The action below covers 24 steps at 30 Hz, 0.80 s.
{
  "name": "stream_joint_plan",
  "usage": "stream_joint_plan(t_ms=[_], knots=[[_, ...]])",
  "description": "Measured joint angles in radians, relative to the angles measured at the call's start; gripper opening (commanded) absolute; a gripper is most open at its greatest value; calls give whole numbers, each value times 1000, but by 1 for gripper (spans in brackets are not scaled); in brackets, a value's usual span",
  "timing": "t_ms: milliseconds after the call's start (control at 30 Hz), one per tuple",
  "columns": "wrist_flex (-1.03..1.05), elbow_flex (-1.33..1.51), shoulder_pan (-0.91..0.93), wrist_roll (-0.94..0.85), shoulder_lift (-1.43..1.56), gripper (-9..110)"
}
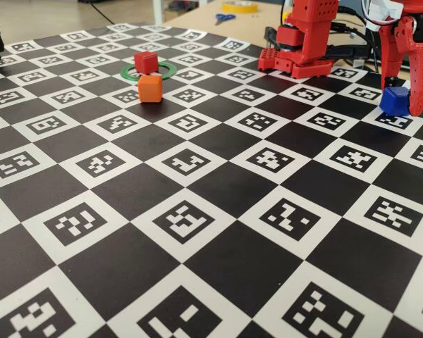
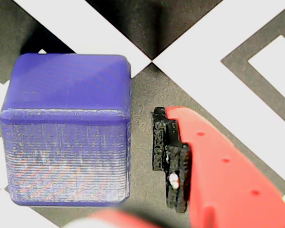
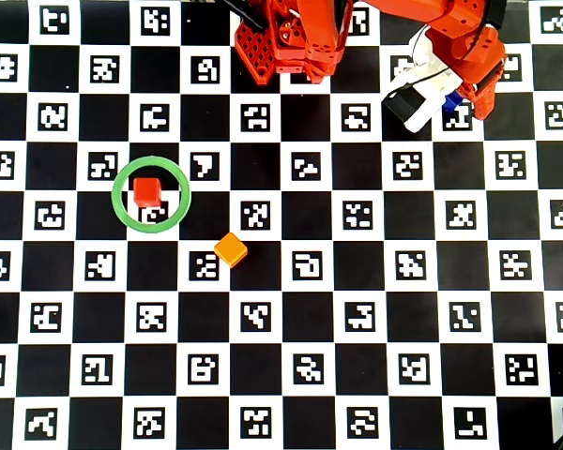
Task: Grab the red cube then put it in the green circle then put the blue cube on top and finally the orange cube on top
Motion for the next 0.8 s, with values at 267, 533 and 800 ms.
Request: stream_joint_plan(t_ms=[267, 533, 800], knots=[[0, 0, 0, 9, 0, 32], [-3, 0, 0, 18, 0, 22], [-18, 0, 0, 18, 0, 12]])
